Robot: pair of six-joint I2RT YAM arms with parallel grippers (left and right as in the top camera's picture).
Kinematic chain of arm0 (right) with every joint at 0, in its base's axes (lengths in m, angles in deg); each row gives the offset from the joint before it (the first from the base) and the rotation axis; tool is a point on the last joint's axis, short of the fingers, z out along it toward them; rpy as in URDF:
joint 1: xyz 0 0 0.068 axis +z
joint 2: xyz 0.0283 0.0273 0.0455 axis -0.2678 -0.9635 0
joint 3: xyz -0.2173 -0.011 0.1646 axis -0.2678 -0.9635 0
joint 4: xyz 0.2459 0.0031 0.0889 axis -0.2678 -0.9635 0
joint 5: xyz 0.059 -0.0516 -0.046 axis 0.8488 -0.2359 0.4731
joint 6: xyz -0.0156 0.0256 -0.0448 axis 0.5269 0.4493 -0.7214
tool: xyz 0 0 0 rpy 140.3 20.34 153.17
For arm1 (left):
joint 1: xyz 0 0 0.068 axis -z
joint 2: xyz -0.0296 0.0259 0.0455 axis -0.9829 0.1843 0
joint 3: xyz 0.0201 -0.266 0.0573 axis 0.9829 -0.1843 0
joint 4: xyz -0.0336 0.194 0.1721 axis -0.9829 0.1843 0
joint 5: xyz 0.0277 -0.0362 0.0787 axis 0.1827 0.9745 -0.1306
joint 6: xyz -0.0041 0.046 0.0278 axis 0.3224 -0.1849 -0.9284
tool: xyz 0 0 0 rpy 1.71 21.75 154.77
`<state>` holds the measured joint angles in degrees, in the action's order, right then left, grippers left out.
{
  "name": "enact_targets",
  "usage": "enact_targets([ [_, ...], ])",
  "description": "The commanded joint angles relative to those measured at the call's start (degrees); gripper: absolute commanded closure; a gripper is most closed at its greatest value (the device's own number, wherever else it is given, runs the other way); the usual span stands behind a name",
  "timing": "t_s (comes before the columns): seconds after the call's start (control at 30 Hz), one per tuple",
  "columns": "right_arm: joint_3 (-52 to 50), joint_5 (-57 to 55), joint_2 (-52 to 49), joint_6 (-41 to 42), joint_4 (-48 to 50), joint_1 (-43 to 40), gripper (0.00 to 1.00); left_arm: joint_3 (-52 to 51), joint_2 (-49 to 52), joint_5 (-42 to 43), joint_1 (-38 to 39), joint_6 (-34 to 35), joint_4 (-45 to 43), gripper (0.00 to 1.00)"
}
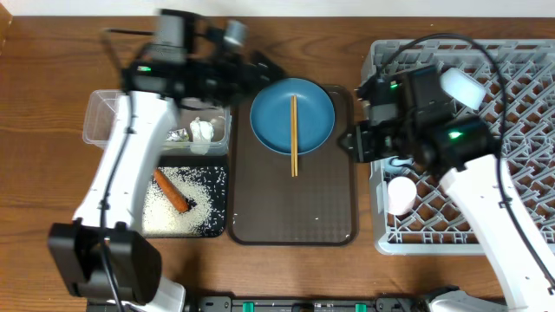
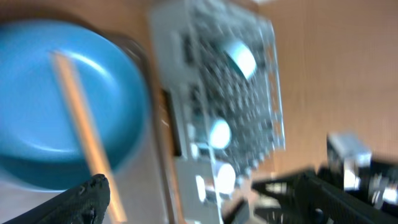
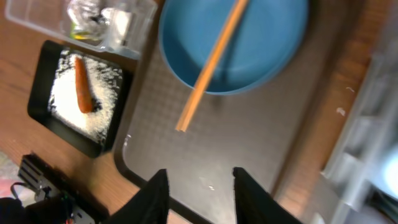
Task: Sort waste into correct bins and load items into the dishwasher rack
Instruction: 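Move the right gripper left to the chopsticks on the blue plate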
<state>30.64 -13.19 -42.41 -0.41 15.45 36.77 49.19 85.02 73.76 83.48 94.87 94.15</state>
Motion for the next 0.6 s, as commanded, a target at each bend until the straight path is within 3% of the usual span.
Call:
enact_targets([
  [0.0,-2.69,-0.90,-1.27,3.23,3.21,2.97,0.59,-0.37,0.37,-0.98,-8.33,0.11,0.61,0.03],
  [0.23,-7.50,-3.32,-4.46,8.90,12.26,7.04,0.59,-0.37,0.37,-0.98,-20.98,0.09,5.79,0.04],
  [0.57,-8.48,-6.23,-14.10,20.90,19.28,11.15,0.67,-0.39,0.39,-6.12,-25.05,0.09,6.21,0.03],
])
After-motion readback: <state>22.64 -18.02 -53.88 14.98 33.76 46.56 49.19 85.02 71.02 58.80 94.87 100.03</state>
